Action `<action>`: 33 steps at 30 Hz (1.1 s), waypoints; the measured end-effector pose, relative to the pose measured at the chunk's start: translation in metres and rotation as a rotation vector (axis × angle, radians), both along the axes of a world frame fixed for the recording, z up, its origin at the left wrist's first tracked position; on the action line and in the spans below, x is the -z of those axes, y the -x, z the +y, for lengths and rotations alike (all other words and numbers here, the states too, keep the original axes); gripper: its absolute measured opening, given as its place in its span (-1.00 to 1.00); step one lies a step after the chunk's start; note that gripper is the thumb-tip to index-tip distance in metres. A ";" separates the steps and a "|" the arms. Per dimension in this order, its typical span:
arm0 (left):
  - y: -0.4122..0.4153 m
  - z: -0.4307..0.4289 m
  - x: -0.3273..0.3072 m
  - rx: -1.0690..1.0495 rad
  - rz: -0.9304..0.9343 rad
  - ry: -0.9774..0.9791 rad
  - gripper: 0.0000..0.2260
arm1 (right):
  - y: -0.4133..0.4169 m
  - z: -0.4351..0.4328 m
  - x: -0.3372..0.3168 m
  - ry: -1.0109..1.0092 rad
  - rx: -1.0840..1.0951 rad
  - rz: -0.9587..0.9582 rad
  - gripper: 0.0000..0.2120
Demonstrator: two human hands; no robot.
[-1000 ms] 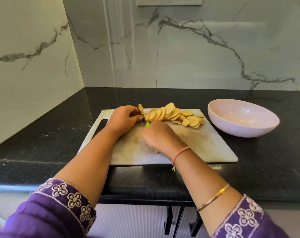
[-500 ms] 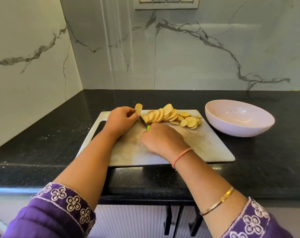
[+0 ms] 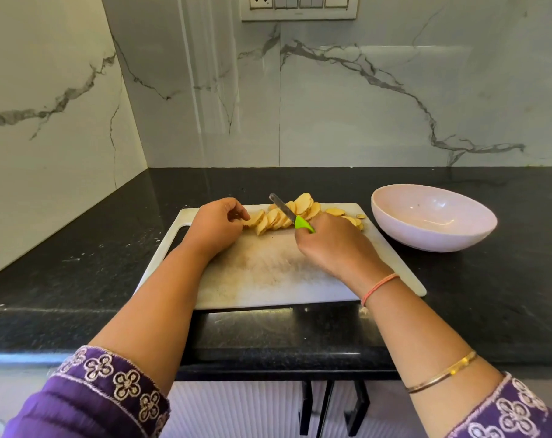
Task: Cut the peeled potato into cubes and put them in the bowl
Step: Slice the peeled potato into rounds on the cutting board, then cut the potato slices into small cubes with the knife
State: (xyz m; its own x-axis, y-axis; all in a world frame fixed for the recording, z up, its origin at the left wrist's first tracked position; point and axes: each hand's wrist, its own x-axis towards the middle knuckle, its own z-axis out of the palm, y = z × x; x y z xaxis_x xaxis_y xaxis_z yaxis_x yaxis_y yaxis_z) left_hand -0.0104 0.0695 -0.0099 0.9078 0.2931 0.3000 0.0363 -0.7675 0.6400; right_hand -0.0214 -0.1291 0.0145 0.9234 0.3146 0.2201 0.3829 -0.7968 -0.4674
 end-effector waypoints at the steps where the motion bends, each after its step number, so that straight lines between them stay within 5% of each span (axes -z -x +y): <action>1: 0.000 0.000 -0.001 -0.011 -0.007 0.005 -0.77 | -0.003 -0.003 0.003 0.000 0.006 -0.023 -0.70; 17: -0.016 -0.017 -0.001 0.060 -0.037 0.323 -0.72 | -0.021 -0.033 0.029 -0.307 0.068 -0.169 -0.64; 25: -0.058 -0.027 -0.023 0.137 0.148 -0.094 -0.69 | -0.023 -0.034 0.032 -0.370 0.092 -0.115 -0.64; 33: -0.090 -0.028 -0.038 0.236 0.362 -0.254 -0.69 | -0.026 -0.034 0.033 -0.338 0.087 -0.135 -0.65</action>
State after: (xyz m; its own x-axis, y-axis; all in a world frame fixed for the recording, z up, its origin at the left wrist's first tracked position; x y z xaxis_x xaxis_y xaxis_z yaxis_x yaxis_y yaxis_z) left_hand 0.0795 0.0411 0.0284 0.9996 0.0255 -0.0110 0.0277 -0.9117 0.4099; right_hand 0.0048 -0.1633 -0.0187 0.8992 0.1247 0.4193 0.3963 -0.6382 -0.6600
